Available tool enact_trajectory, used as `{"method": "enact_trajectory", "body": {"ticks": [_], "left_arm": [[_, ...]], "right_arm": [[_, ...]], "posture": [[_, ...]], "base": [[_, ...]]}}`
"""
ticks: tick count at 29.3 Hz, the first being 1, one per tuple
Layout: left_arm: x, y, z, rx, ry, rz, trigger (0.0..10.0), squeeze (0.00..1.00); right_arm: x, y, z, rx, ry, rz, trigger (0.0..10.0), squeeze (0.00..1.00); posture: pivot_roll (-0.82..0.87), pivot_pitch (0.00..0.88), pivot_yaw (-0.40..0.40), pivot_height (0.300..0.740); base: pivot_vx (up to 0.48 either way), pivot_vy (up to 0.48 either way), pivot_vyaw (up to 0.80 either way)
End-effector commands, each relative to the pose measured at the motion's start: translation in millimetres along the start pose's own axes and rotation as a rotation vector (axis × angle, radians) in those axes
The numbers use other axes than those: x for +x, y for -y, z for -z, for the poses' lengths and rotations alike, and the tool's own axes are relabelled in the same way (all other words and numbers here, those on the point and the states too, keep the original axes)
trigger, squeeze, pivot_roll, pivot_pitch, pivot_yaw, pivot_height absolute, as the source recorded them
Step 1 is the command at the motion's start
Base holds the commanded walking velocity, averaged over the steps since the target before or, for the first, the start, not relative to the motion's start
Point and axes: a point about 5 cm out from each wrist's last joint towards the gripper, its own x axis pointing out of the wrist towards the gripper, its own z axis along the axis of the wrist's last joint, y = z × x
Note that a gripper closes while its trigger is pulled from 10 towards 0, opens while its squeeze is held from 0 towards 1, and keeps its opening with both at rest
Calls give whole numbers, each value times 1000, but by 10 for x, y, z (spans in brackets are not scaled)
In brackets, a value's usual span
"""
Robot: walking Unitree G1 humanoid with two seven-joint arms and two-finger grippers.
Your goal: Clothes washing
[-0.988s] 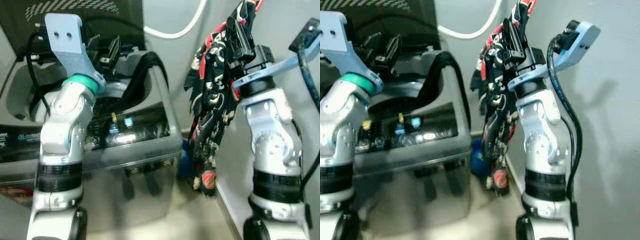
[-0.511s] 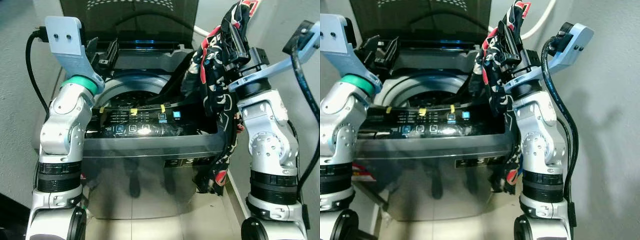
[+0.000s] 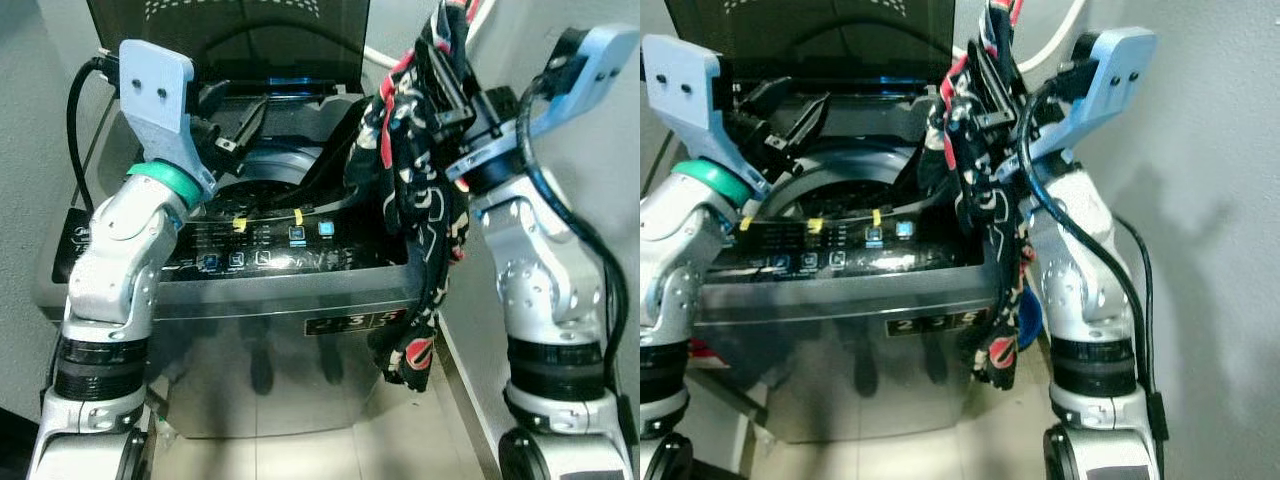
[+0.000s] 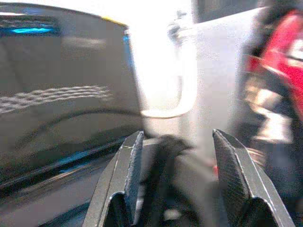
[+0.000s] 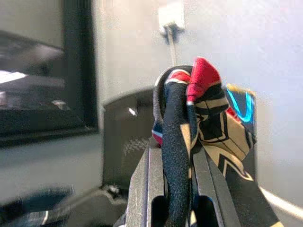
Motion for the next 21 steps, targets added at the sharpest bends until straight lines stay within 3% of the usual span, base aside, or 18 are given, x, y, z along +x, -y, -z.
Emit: {"method": "enact_trajectory", "body": {"ticks": [1, 2, 3, 4, 5, 6, 7, 8, 9, 11, 13, 14, 15, 17, 18, 19, 20, 21], "left_arm": [[-104, 181, -48, -83, -8, 173, 10000, 0], [-104, 181, -48, -83, -8, 173, 10000, 0], [-173, 302, -31, -122, -29, 268, 10000, 0], [-173, 302, -31, -122, -29, 268, 10000, 0], [-204, 425, 26, -152, -49, 341, 10000, 0], [-204, 425, 26, -152, -49, 341, 10000, 0], [-180, 532, 112, -199, -61, 377, 10000, 0], [-180, 532, 112, -199, -61, 377, 10000, 0], [-35, 799, 279, -283, -65, 472, 10000, 0], [-35, 799, 279, -283, -65, 472, 10000, 0], [80, 972, 376, -360, -69, 543, 10000, 0], [80, 972, 376, -360, -69, 543, 10000, 0], [180, 1037, 471, -372, -85, 571, 10000, 0], [180, 1037, 471, -372, -85, 571, 10000, 0], [280, 1065, 542, -385, -99, 587, 10000, 0], [280, 1065, 542, -385, -99, 587, 10000, 0], [446, 1003, 613, -366, -109, 547, 10000, 0], [446, 1003, 613, -366, -109, 547, 10000, 0]], "right_arm": [[185, -15, -251, 4, 116, -65, 10000, 0], [185, -15, -251, 4, 116, -65, 10000, 0], [341, -10, -387, 26, 171, -94, 10000, 0], [341, -10, -387, 26, 171, -94, 10000, 0], [503, -21, -514, 44, 223, -121, 10000, 0], [503, -21, -514, 44, 223, -121, 10000, 0], [664, -43, -635, 80, 270, -147, 10000, 0], [664, -43, -635, 80, 270, -147, 10000, 0], [932, -100, -854, 167, 347, -184, 10000, 0], [932, -100, -854, 167, 347, -184, 10000, 0], [1057, -145, -1003, 256, 395, -215, 10000, 0], [1057, -145, -1003, 256, 395, -215, 10000, 0], [1095, -173, -1120, 321, 434, -243, 10000, 0], [1095, -173, -1120, 321, 434, -243, 10000, 0], [1121, -188, -1231, 386, 470, -272, 10000, 0], [1121, -188, -1231, 386, 470, -272, 10000, 0], [1122, -192, -1313, 432, 496, -293, 10000, 0], [1122, -192, -1313, 432, 496, -293, 10000, 0]], "posture": [[36, 110, 41, 740], [36, 110, 41, 740], [38, 106, 34, 740], [38, 106, 34, 740], [38, 102, 27, 740], [38, 102, 27, 740], [39, 97, 18, 740], [39, 97, 18, 740], [37, 91, 5, 740], [37, 91, 5, 740], [35, 86, 0, 740], [35, 86, 0, 740], [24, 85, -2, 740], [24, 85, -2, 740], [16, 83, 0, 740], [16, 83, 0, 740], [2, 83, 7, 740], [2, 83, 7, 740]], "base": [[0, 0, 0], [0, 0, 0], [0, 0, 0], [0, 0, 0], [0, 0, 0], [0, 0, 0], [0, 0, 0], [0, 0, 0], [0, 0, 0], [0, 0, 0], [0, 0, 0], [0, 0, 0], [0, 0, 0], [0, 0, 0], [0, 0, 0], [0, 0, 0], [0, 0, 0], [0, 0, 0]]}}
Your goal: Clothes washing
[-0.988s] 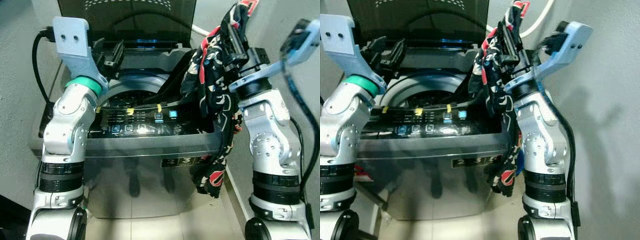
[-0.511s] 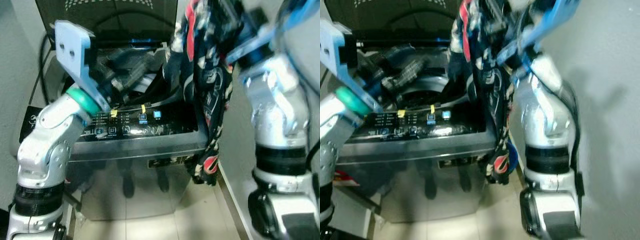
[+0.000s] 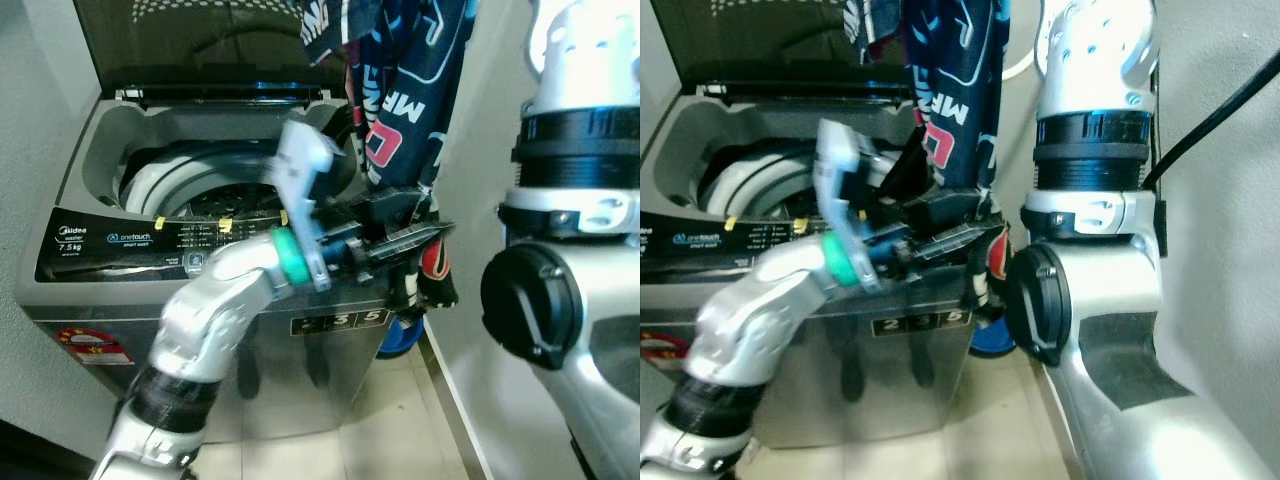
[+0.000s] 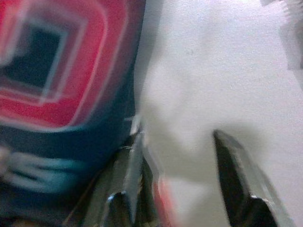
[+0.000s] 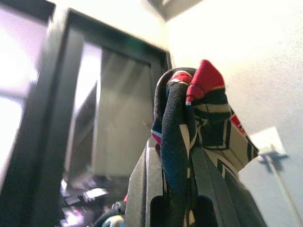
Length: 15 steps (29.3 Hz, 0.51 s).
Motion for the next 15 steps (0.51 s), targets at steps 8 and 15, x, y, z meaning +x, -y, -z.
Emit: {"method": "enact_trajectory", "body": {"ticks": [8, 15], "left_arm": [[-213, -955, -253, 325, -40, -585, 10000, 0], [-795, -1267, -830, 600, 67, -929, 10000, 0]], "right_arm": [[-154, 152, -300, -28, 57, 13, 10000, 0], [-779, 517, 6, -230, -164, 201, 10000, 0]], "posture": [[-20, 102, 20, 740], [8, 128, 21, 740]], "base": [[0, 0, 0], [0, 0, 0]]}}
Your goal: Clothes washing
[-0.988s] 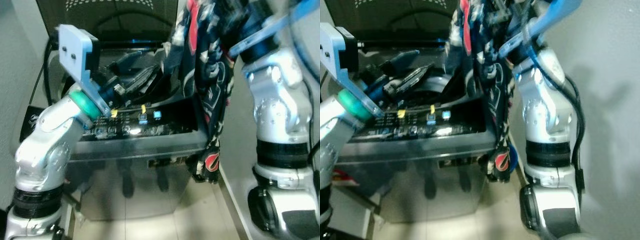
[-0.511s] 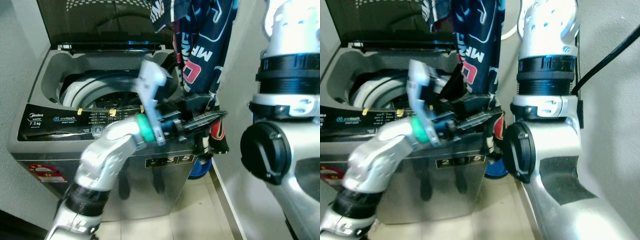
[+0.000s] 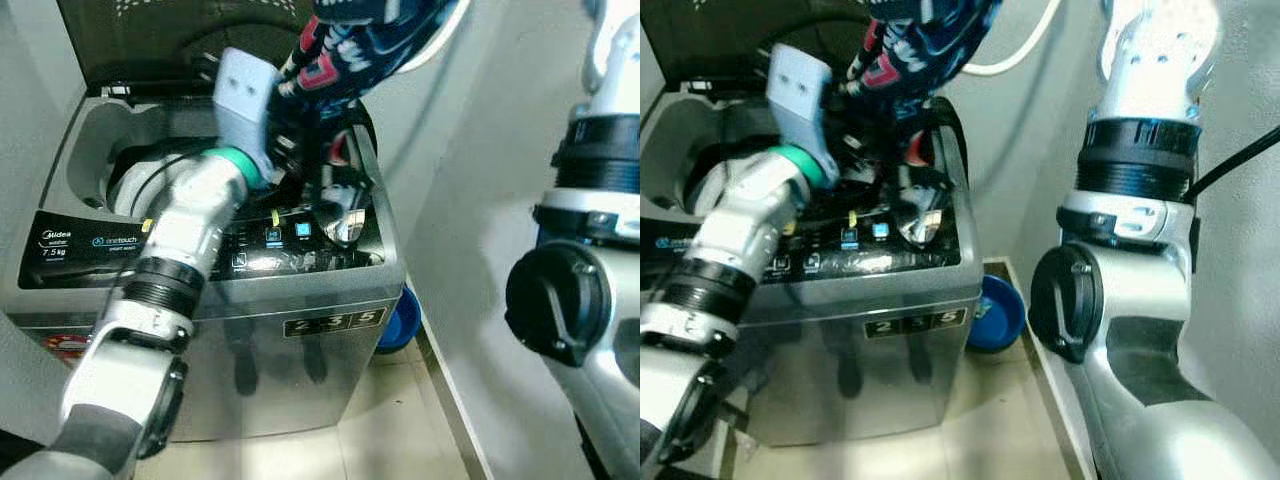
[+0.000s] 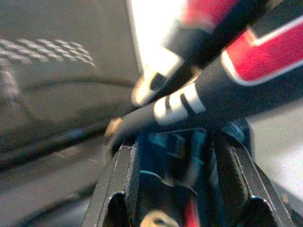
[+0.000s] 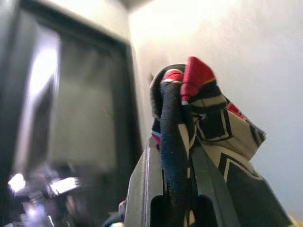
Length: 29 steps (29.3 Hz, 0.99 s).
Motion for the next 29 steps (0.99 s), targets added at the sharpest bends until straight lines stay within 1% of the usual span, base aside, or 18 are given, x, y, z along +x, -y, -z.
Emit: {"method": "enact_trajectory", "body": {"ticks": [1, 3, 4, 6, 8, 10, 11, 12, 13, 14, 15, 16, 18, 20, 22, 24, 27, 29], "left_arm": [[-35, -272, -148, 68, 63, -115, 10000, 0], [-206, -714, -331, 240, 108, -281, 10000, 0], [-248, -822, -365, 289, 116, -323, 10000, 0], [-248, -822, -365, 289, 116, -323, 10000, 0], [-340, -988, -399, 343, 121, -394, 10000, 0], [-340, -988, -399, 343, 121, -394, 10000, 0], [-389, -1061, -406, 354, 130, -432, 10000, 0], [-389, -1061, -406, 354, 130, -432, 10000, 0], [-466, -1093, -387, 356, 133, -457, 10000, 0], [-529, -1060, -329, 345, 134, -458, 10000, 0], [-529, -1060, -329, 345, 134, -458, 10000, 0], [-577, -1009, -274, 339, 135, -450, 10000, 0], [-577, -1009, -274, 339, 135, -450, 10000, 0], [-669, -784, -154, 303, 133, -390, 10000, 0], [-765, -548, -129, 269, 162, -354, 10000, 0], [-803, -459, -154, 255, 185, -352, 10000, 0], [-872, -320, -247, 305, 233, -377, 10000, 0], [-978, -250, -264, 325, 228, -401, 10000, 0]], "right_arm": [[-160, 103, 117, -70, -67, 49, 10000, 0], [-546, 144, 649, -133, -273, 64, 10000, 0], [-635, 102, 810, -134, -329, 39, 10000, 0], [-635, 102, 810, -134, -329, 39, 10000, 0], [-754, -69, 1141, -103, -436, -49, 10000, 0], [-754, -69, 1141, -103, -436, -49, 10000, 0], [-817, -184, 1315, -87, -491, -101, 10000, 0], [-817, -184, 1315, -87, -491, -101, 10000, 0], [-903, -366, 1554, -79, -560, -169, 10000, 0], [-976, -541, 1748, -90, -609, -229, 10000, 0], [-976, -541, 1748, -90, -609, -229, 10000, 0], [-1026, -676, 1870, -108, -637, -270, 10000, 0], [-1026, -676, 1870, -108, -637, -270, 10000, 0], [-1039, -878, 2000, -155, -633, -328, 10000, 0], [-921, -1035, 2062, -138, -597, -351, 10000, 0], [-848, -1086, 2093, -145, -588, -353, 10000, 0], [-701, -1091, 2146, -171, -591, -309, 10000, 0], [-588, -961, 2184, -220, -630, -171, 10000, 0]], "posture": [[8, 128, 21, 740], [26, 136, 18, 740], [26, 136, 18, 740], [26, 136, 18, 740], [48, 139, 8, 740], [48, 139, 8, 740], [53, 140, 6, 740], [53, 140, 6, 740], [63, 145, -1, 740], [74, 148, -9, 740], [74, 148, -9, 740], [74, 148, -9, 740], [74, 148, -9, 740], [80, 153, -14, 740], [73, 156, -15, 740], [73, 156, -15, 740], [111, 153, -40, 740], [135, 154, -61, 740]], "base": [[0, 0, 0], [0, 0, 0], [0, 0, 0], [0, 0, 0], [0, 0, 0], [0, 0, 0], [0, 0, 0], [0, 0, 0], [0, 0, 0], [0, 0, 0], [0, 0, 0], [0, 0, 0], [0, 0, 0], [0, 0, 0], [0, 0, 0], [0, 0, 0], [0, 0, 0], [0, 0, 0]]}}
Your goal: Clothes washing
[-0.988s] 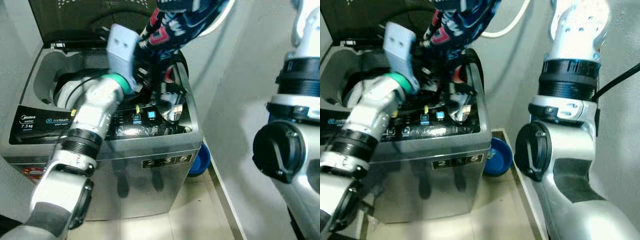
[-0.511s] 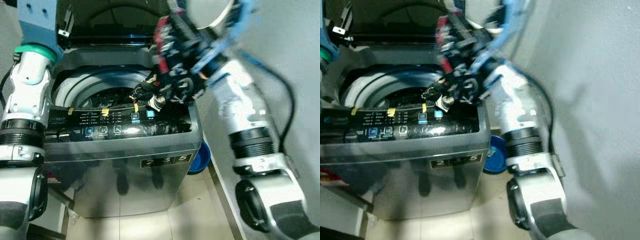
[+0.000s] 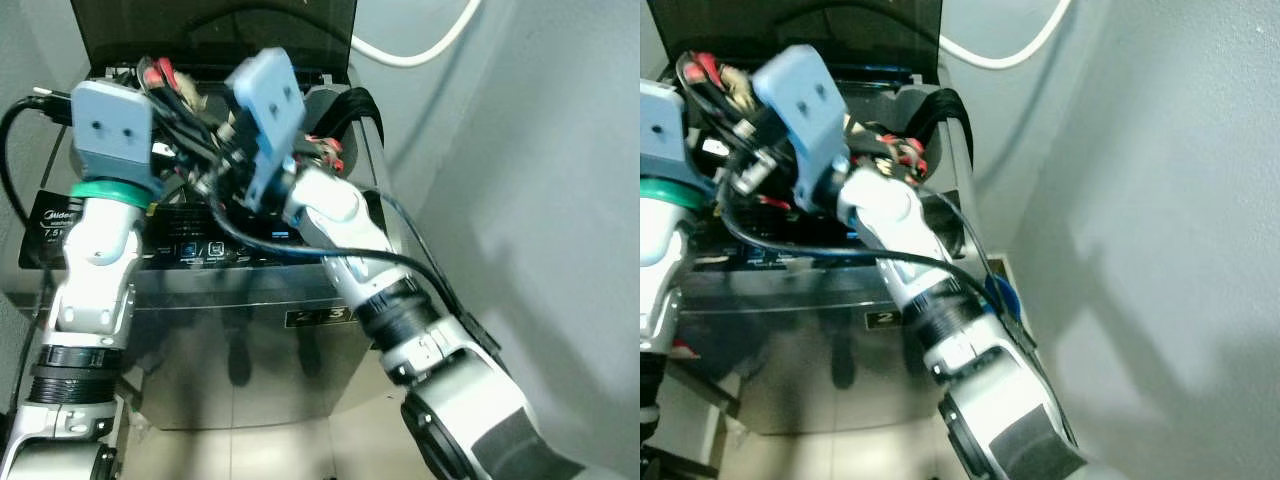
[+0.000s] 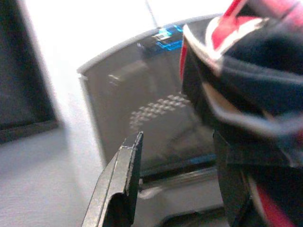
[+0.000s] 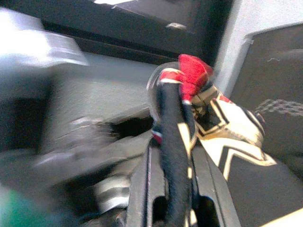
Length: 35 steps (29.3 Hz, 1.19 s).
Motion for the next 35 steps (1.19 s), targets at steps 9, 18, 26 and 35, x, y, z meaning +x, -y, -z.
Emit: {"method": "enact_trajectory", "body": {"ticks": [9, 18, 26, 35], "left_arm": [[-263, 94, -104, -152, -100, 200, 10000, 0], [-197, 416, -109, -529, -212, 543, 10000, 0], [36, 544, 13, -582, -233, 586, 10000, 0], [485, 292, 363, -398, -326, 440, 10000, 0]], "right_arm": [[16, 363, -44, 92, -14, 287, 10000, 0], [-72, 579, -330, 127, 158, 256, 10000, 0], [-156, 626, -412, 140, 210, 254, 10000, 451], [-326, 702, -448, 150, 227, 183, 10000, 1000]], "posture": [[171, 156, -75, 740], [109, 160, -8, 740], [74, 166, 22, 740], [27, 178, 60, 740]], "base": [[0, 0, 0], [0, 0, 0], [0, 0, 0], [0, 0, 0]]}}
